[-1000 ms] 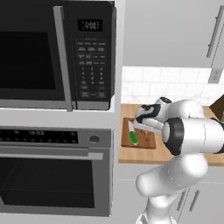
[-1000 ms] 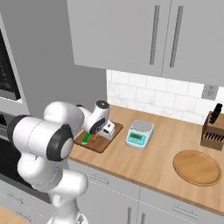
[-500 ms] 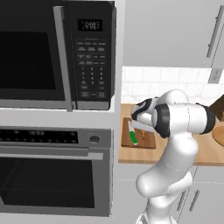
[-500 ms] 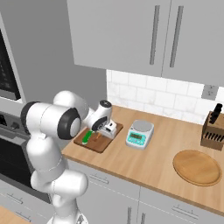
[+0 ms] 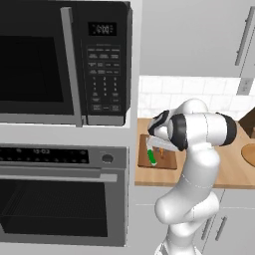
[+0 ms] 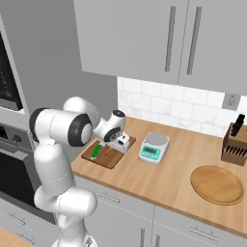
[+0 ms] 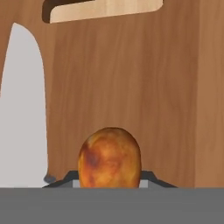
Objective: Pick up the knife from the drawer and place it on the cutting board. Then place the meat from the plate to the cutting board.
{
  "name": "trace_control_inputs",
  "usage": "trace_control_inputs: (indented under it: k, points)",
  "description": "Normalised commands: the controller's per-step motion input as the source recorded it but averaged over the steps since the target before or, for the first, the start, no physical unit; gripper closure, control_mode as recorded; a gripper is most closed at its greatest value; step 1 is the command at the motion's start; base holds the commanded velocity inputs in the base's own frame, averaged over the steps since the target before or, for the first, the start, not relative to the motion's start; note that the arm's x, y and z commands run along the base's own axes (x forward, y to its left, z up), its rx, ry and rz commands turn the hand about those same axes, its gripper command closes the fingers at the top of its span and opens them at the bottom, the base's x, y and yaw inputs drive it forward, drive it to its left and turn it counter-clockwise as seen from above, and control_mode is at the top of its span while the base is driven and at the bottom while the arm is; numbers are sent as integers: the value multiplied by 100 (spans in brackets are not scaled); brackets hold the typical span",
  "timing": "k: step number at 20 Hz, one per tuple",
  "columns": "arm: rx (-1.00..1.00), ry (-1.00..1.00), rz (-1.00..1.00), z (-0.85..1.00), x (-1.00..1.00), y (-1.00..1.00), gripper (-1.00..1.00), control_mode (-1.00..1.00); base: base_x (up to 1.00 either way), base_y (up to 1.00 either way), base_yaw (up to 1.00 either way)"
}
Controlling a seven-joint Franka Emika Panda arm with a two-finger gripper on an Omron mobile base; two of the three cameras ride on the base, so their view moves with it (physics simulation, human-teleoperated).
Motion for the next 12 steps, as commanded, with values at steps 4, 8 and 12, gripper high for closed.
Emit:
trace_control_inputs:
  k: [4,8,12]
  points:
    - [0,5,0,-37,24,0,-100,-100,0,0,0]
    - [0,2,0,-9,4,0,-100,-100,0,0,0]
    - [0,6,0,0,0,0,-100,-100,0,0,0]
